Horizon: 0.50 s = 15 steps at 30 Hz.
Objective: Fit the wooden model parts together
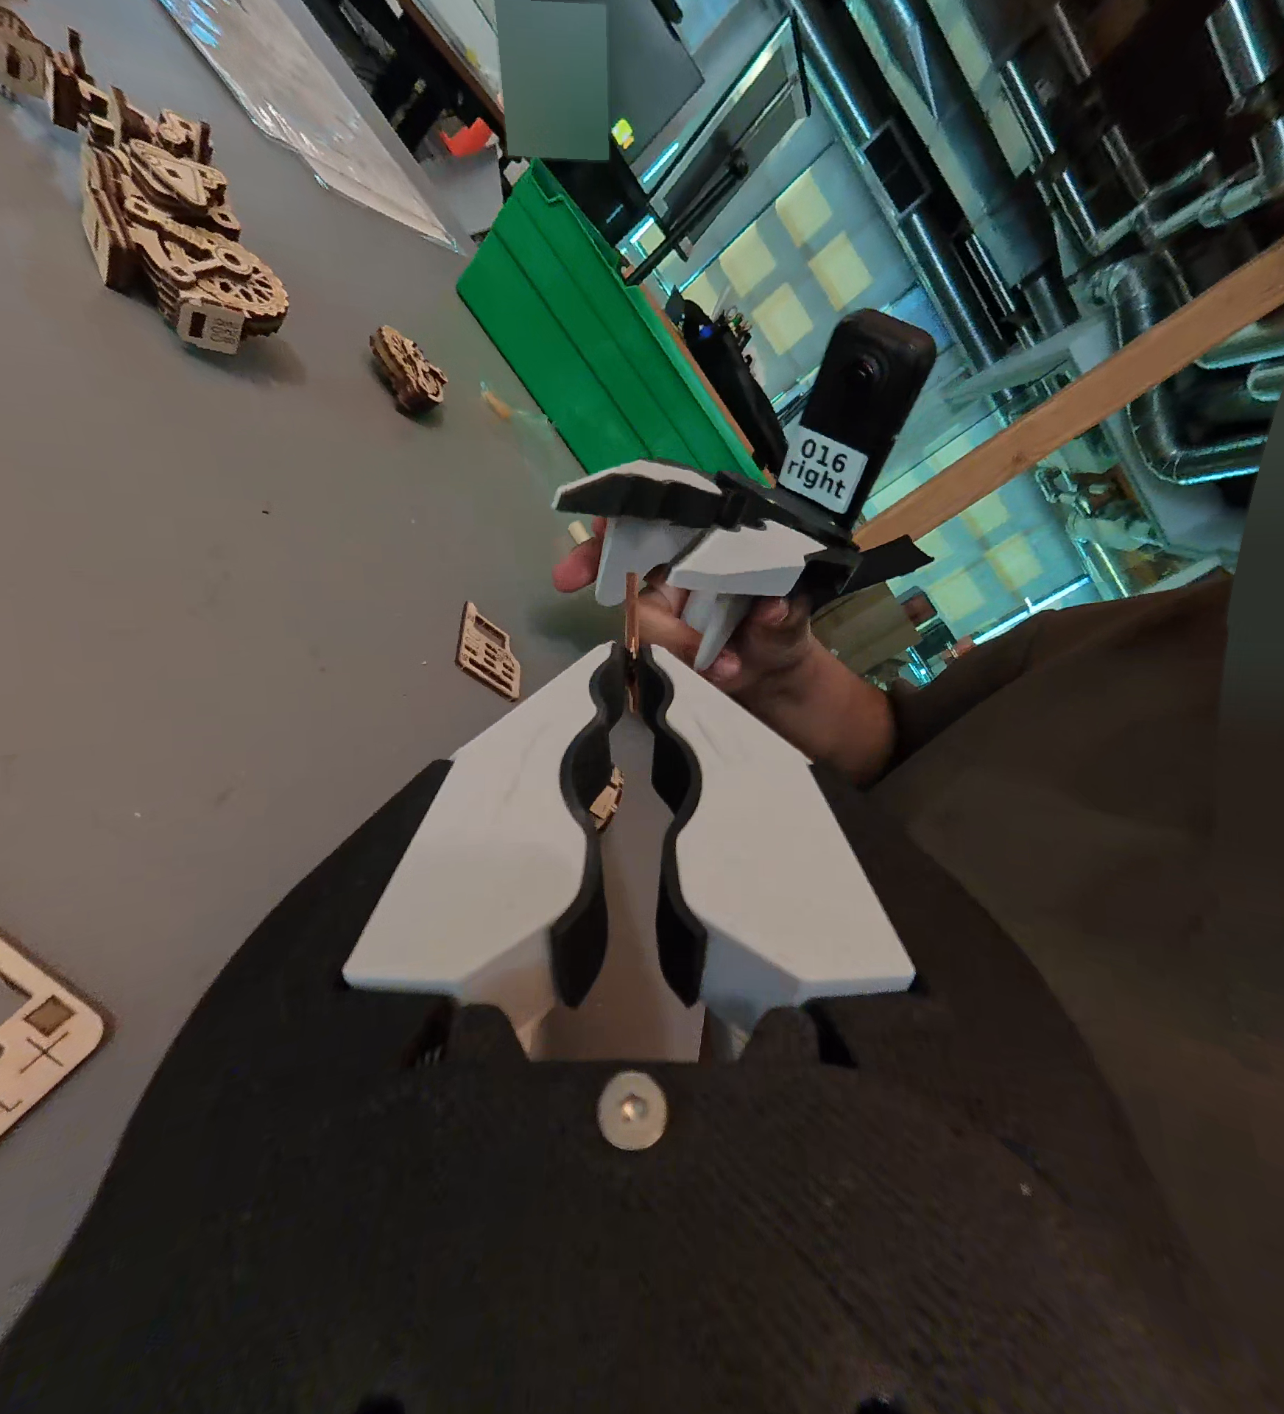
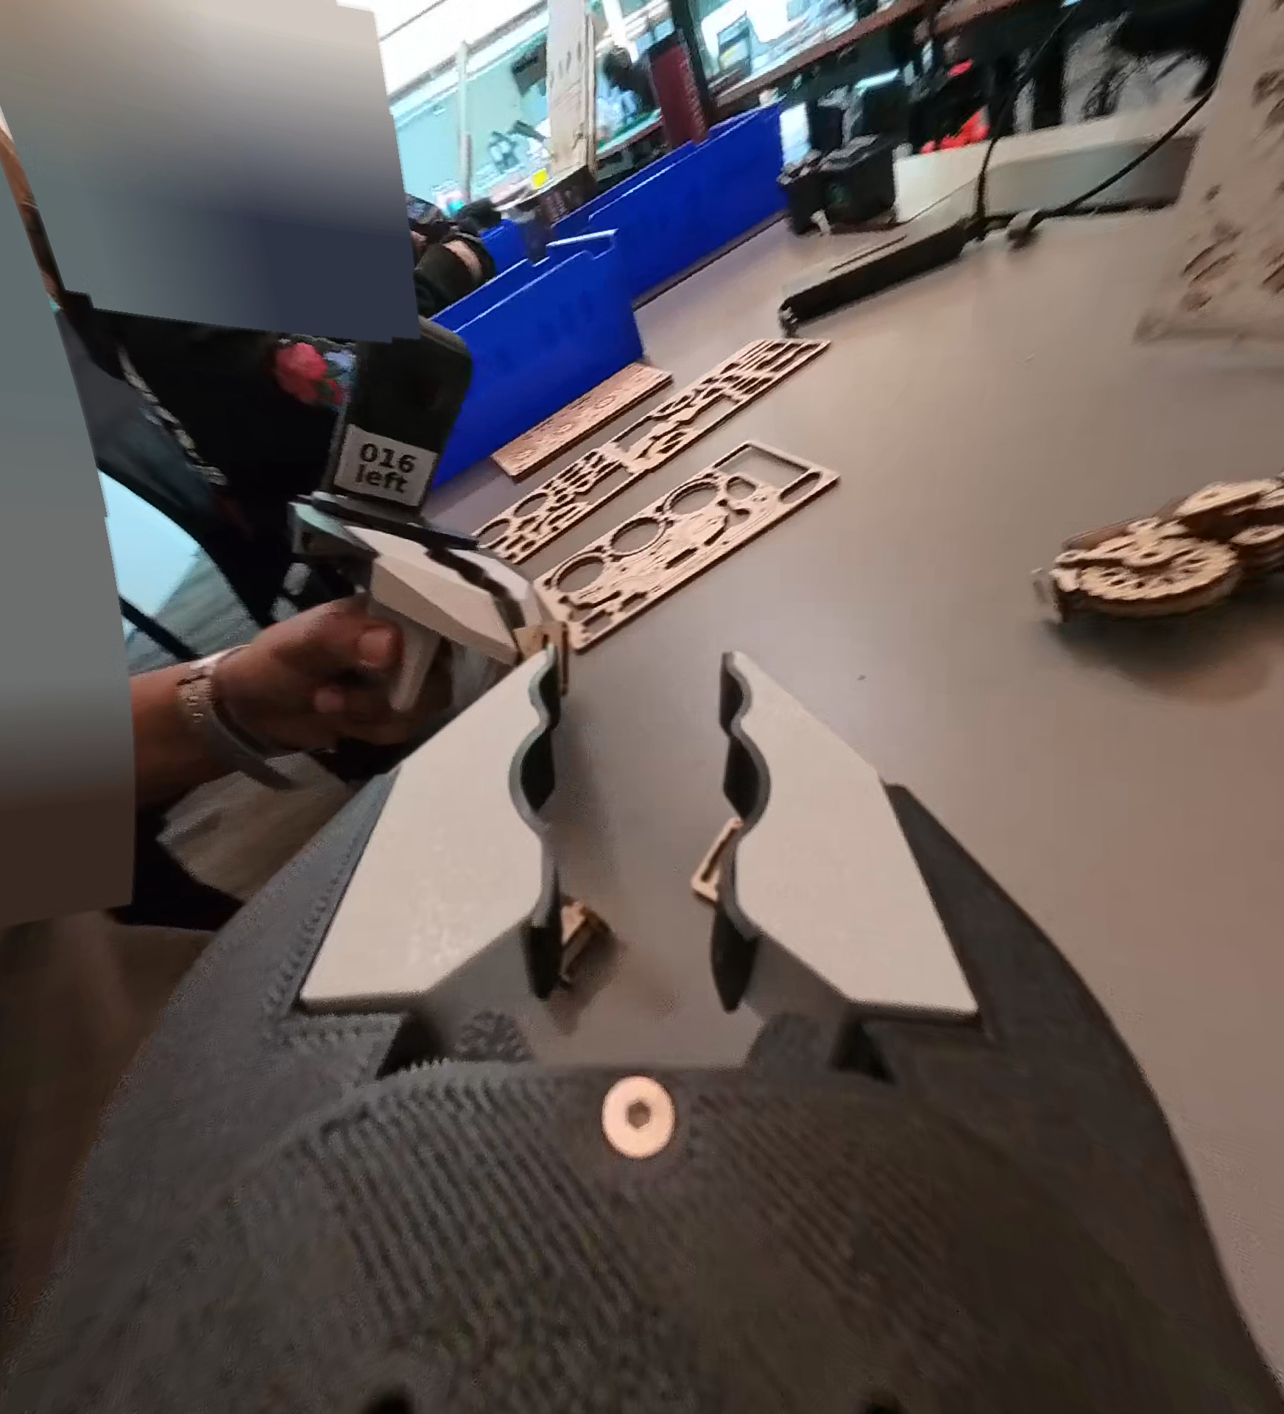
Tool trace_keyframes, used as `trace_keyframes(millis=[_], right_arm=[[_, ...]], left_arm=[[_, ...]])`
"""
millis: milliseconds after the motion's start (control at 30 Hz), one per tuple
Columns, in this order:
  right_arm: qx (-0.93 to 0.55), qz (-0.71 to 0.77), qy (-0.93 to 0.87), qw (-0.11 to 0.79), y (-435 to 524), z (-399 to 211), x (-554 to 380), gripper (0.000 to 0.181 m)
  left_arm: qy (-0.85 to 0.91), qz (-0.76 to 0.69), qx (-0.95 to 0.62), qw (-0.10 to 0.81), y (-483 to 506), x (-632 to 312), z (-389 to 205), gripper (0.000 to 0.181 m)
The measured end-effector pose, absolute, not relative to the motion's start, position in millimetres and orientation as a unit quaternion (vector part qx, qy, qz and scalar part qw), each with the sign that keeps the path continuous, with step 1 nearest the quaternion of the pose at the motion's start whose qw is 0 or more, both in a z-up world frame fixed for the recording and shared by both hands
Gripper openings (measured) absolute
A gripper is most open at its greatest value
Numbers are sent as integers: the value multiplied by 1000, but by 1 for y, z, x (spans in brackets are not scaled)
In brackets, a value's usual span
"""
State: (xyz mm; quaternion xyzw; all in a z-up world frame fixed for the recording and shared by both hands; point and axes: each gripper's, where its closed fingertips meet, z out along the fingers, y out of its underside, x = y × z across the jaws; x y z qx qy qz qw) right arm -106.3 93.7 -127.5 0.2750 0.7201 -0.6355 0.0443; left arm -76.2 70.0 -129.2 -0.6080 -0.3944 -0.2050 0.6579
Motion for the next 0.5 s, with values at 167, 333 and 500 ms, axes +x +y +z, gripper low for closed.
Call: trace_keyframes(millis=[167,333,500], right_arm=[[276,-629,722,86,88,-131,-98,40],[264,-627,727,97,86,-131,-92,33],[255,-617,734,127,81,-134,-83,34]], left_arm=[[-386,-205,-615,656,73,-74,-129,1],[-379,-202,-622,654,75,-72,-129,1],[-375,-206,-626,651,77,-70,-130,1]])
